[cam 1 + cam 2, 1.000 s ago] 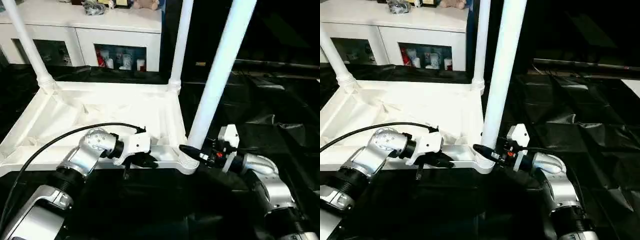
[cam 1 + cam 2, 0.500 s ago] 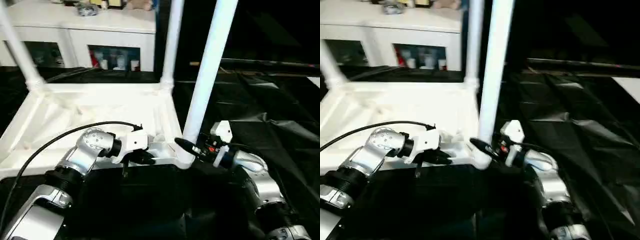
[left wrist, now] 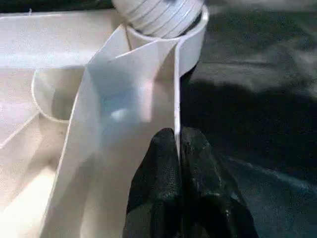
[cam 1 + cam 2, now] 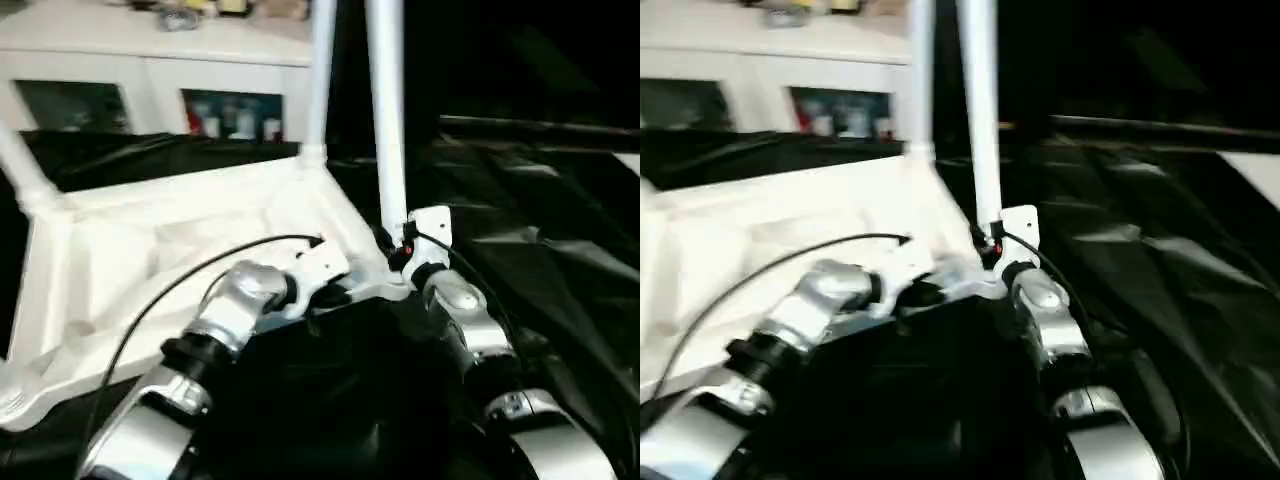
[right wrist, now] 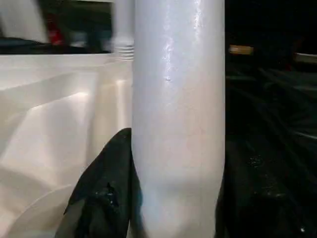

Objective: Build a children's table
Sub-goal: Insert table leg to table base

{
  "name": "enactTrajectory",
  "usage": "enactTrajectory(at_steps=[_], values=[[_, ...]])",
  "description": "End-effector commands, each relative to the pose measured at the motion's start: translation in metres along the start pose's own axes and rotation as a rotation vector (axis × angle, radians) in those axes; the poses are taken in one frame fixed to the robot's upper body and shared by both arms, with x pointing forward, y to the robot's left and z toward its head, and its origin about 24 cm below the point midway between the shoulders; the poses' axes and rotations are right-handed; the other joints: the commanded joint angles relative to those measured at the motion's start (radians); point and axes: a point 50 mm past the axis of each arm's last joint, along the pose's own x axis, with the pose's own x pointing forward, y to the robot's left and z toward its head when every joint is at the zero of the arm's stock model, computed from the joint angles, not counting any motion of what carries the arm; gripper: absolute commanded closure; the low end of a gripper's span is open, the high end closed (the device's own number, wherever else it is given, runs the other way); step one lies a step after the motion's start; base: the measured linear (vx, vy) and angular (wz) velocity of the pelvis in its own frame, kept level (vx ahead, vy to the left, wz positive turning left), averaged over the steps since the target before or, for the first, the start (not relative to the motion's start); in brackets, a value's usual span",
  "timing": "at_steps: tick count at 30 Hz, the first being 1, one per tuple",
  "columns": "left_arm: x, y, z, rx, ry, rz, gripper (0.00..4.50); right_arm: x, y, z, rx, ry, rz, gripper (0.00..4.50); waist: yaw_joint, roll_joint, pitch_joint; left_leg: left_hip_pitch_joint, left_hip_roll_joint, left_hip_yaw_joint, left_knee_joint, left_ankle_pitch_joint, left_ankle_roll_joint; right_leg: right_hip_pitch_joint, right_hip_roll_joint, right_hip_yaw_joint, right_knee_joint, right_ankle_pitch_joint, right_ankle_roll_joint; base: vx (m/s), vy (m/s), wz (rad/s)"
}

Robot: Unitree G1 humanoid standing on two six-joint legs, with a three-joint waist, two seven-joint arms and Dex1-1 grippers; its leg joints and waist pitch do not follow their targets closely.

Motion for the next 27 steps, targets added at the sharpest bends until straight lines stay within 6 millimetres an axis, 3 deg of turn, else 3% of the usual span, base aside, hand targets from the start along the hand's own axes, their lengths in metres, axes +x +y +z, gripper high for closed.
enactTrajectory(at_steps=[1, 6, 9, 10, 12, 14, 15, 16, 18, 20, 23, 25, 27], values=[[0.002, -0.006, 0.016, -0.032, -0.014, 0.022, 4.50, -0.018, -0.003, -0.058, 0.029, 0.252, -0.072, 2.62, 0.001, 0.016, -0.028, -0.004, 0.073, -0.031, -0.100, -0.292, -0.013, 0.009, -0.097, 0.053, -0.068, -0.221, -0.219, 0.051, -0.003, -0.01], [0.001, 0.003, 0.003, 0.043, 0.008, 0.086, 4.50, -0.013, 0.006, -0.046, 0.020, 0.160, -0.015, 2.62, -0.001, 0.018, -0.034, -0.007, 0.067, -0.026, -0.092, -0.238, 0.018, 0.014, -0.091, 0.051, -0.065, -0.132, -0.235, 0.032, -0.003, 0.01], [-0.013, 0.011, -0.002, 0.165, -0.024, 0.100, 4.50, -0.008, 0.007, -0.019, 0.056, -0.020, 0.060, 2.62, 0.000, 0.016, -0.042, -0.016, 0.069, -0.026, -0.086, -0.169, 0.048, 0.027, -0.094, 0.050, -0.052, -0.034, -0.252, 0.000, 0.000, 0.00], [-0.014, 0.011, -0.002, 0.173, -0.031, 0.094, 4.50, -0.008, 0.007, -0.015, 0.065, -0.044, 0.076, 2.62, 0.003, 0.020, -0.047, -0.018, 0.070, -0.022, -0.079, -0.087, 0.081, 0.031, -0.097, 0.051, -0.040, 0.061, -0.269, 0.000, 0.000, 0.00], [-0.024, 0.008, 0.001, 0.223, -0.075, 0.049, 4.50, -0.009, 0.007, 0.008, 0.113, -0.181, 0.169, 2.62, 0.001, 0.013, -0.048, -0.027, 0.069, -0.020, -0.072, -0.026, 0.123, 0.036, -0.095, 0.050, -0.030, 0.144, -0.286, 0.000, 0.000, 0.00], [-0.028, 0.006, 0.002, 0.239, -0.106, 0.024, 4.50, -0.011, 0.006, 0.020, 0.144, -0.241, 0.215, 2.62, 0.001, 0.016, -0.049, -0.028, 0.070, -0.019, -0.067, 0.002, 0.155, 0.033, -0.095, 0.049, -0.025, 0.183, -0.295, 0.000, 0.000, 0.00], [-0.033, 0.004, 0.004, 0.224, -0.140, -0.007, 4.22, -0.013, 0.005, 0.030, 0.153, -0.288, 0.251, 2.62, 0.001, 0.014, -0.050, -0.028, 0.069, -0.019, -0.064, 0.013, 0.162, 0.034, -0.095, 0.051, -0.022, 0.197, -0.300, 0.000, 0.000, 0.00], [-0.044, 0.003, 0.010, 0.167, -0.221, -0.056, 4.04, -0.020, 0.002, 0.049, 0.138, -0.367, 0.341, 2.62, 0.003, 0.012, -0.057, -0.030, 0.068, -0.019, -0.056, 0.073, 0.187, 0.039, -0.091, 0.052, -0.008, 0.289, -0.314, 0.000, 0.000, 0.00], [-0.050, 0.004, 0.013, 0.139, -0.252, -0.071, 3.93, -0.024, 0.002, 0.057, 0.124, -0.397, 0.382, 2.62, 0.004, 0.010, -0.058, -0.035, 0.064, -0.017, -0.048, 0.126, 0.221, 0.034, -0.086, 0.049, 0.004, 0.370, -0.327, 0.000, 0.000, 0.00], [-0.059, 0.006, 0.015, 0.105, -0.281, -0.106, 3.74, -0.027, 0.001, 0.063, 0.122, -0.408, 0.429, 2.62, 0.010, 0.013, -0.057, -0.031, 0.064, -0.014, -0.044, 0.133, 0.233, 0.026, -0.084, 0.049, 0.005, 0.357, -0.340, 0.000, 0.000, 0.00], [-0.079, 0.018, 0.023, 0.041, -0.389, -0.174, 3.56, -0.037, 0.000, 0.069, 0.124, -0.405, 0.537, 2.62, 0.017, 0.010, -0.044, -0.029, 0.065, -0.009, -0.049, 0.059, 0.214, 0.018, -0.080, 0.048, -0.005, 0.210, -0.331, 0.000, 0.000, 0.00], [-0.088, 0.024, 0.030, 0.008, -0.448, -0.203, 3.42, -0.044, 0.000, 0.070, 0.132, -0.397, 0.588, 2.62, 0.026, 0.012, -0.036, -0.021, 0.066, -0.007, -0.056, -0.017, 0.164, 0.015, -0.080, 0.050, -0.019, 0.064, -0.309, 0.000, 0.000, 0.00], [-0.092, 0.030, 0.040, -0.024, -0.510, -0.194, 3.29, -0.047, -0.001, 0.070, 0.149, -0.391, 0.611, 2.62, 0.029, 0.010, -0.033, -0.022, 0.063, -0.005, -0.060, -0.048, 0.129, 0.015, -0.079, 0.051, -0.024, 0.006, -0.295, 0.000, 0.000, 0.00]])
